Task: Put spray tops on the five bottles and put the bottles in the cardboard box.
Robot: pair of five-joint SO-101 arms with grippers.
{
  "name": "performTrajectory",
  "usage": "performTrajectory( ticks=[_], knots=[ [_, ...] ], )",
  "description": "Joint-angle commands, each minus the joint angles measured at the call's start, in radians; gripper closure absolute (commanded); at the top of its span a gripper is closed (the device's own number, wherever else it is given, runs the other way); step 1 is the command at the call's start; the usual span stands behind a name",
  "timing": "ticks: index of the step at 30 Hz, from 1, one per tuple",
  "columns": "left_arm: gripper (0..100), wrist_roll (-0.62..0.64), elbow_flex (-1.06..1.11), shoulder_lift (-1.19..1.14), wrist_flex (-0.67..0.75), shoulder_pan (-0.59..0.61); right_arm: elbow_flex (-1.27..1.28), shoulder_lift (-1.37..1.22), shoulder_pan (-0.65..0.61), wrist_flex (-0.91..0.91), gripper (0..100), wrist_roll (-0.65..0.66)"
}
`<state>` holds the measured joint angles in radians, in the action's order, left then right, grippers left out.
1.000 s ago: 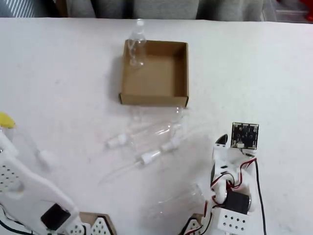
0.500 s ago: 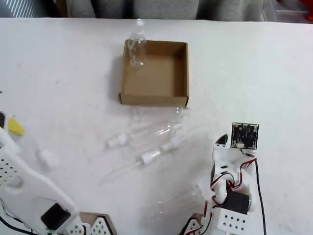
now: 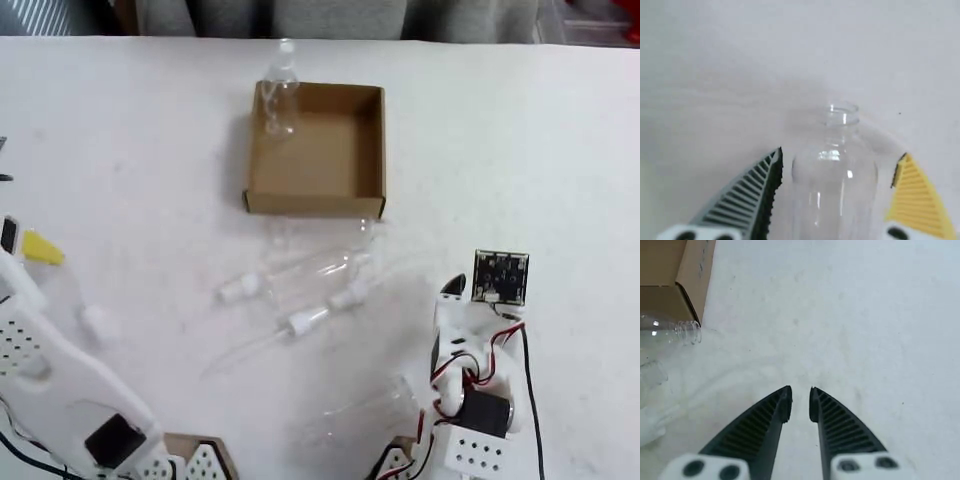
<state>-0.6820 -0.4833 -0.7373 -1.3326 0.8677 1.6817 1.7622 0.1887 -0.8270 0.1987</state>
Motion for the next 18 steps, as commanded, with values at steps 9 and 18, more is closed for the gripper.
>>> performTrajectory(
  ticks=[9,18],
  knots=[
    [67,-0.005,-0.043,0.035,-0.006,-0.053,0.012,0.012,-0.004,-0.004,94.9,0.008],
    [68,-0.005,-0.028,0.035,-0.014,-0.056,0.012,0.012,-0.002,-0.004,95.0,0.008]
  ],
)
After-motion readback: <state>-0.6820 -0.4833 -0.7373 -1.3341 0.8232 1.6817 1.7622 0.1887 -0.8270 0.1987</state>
